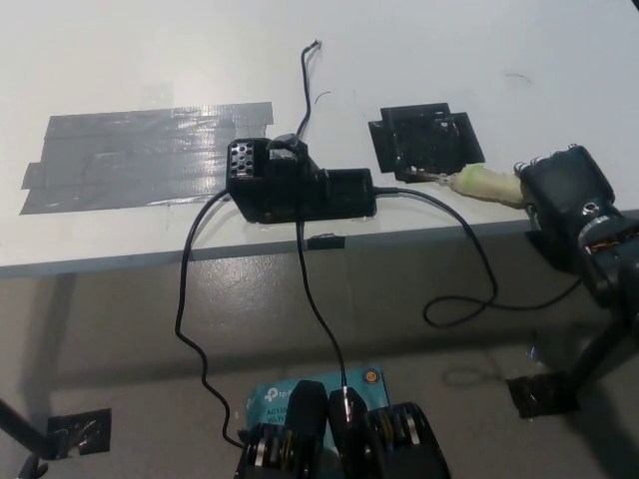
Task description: The robot uses its right hand to grab and lift the soldering gun kept on the middle of the table and puts it in its base
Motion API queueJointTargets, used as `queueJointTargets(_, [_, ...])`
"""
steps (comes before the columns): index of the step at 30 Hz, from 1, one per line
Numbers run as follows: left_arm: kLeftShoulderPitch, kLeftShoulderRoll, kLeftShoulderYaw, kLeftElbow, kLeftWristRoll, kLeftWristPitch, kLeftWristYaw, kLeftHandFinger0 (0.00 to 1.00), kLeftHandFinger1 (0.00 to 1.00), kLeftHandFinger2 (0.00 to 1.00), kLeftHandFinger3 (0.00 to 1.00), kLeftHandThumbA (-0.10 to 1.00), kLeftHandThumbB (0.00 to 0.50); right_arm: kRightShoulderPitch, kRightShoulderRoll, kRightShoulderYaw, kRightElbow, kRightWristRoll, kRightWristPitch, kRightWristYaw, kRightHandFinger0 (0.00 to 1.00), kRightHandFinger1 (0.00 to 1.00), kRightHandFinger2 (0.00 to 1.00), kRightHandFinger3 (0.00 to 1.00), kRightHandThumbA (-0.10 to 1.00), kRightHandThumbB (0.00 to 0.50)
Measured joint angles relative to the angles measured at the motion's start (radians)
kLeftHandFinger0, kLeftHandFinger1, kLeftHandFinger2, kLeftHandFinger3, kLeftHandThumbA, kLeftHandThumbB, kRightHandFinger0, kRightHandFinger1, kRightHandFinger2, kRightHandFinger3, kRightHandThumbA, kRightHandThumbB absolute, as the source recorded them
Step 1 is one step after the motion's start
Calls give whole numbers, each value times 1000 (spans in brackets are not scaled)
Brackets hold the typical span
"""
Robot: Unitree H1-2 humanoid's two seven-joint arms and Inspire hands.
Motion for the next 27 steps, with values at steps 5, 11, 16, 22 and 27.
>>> queueJointTargets(5, [0, 2, 2, 4, -1, -3, -4, 1000, 1000, 1000, 1000, 1000, 486, 26, 6, -95, -2, 50, -22, -15, 0, 261, 518, 237, -100, 0])
queueJointTargets(11, [3, 5, 7, 4, -1, -2, -16, 1000, 1000, 1000, 1000, 1000, 385, 40, 12, -175, -9, 114, -25, 11, 0, 293, 638, 187, -100, 0])
queueJointTargets(16, [3, 5, 10, 5, 0, 0, -17, 1000, 1000, 1000, 1000, 1000, 416, 46, 12, -215, -38, 150, -23, 29, 0, 286, 613, 143, -100, 0])
queueJointTargets(22, [1, 5, 12, 8, -1, 0, -19, 1000, 1000, 1000, 1000, 1000, 500, 47, 20, -289, -94, 191, -18, 39, 0, 327, 692, 568, -100, 0])
queueJointTargets(27, [4, 5, 14, 6, -1, 4, -19, 1000, 1000, 1000, 1000, 1000, 500, 47, 32, -317, -102, 210, -28, 35, 0, 301, 664, 527, -100, 1])
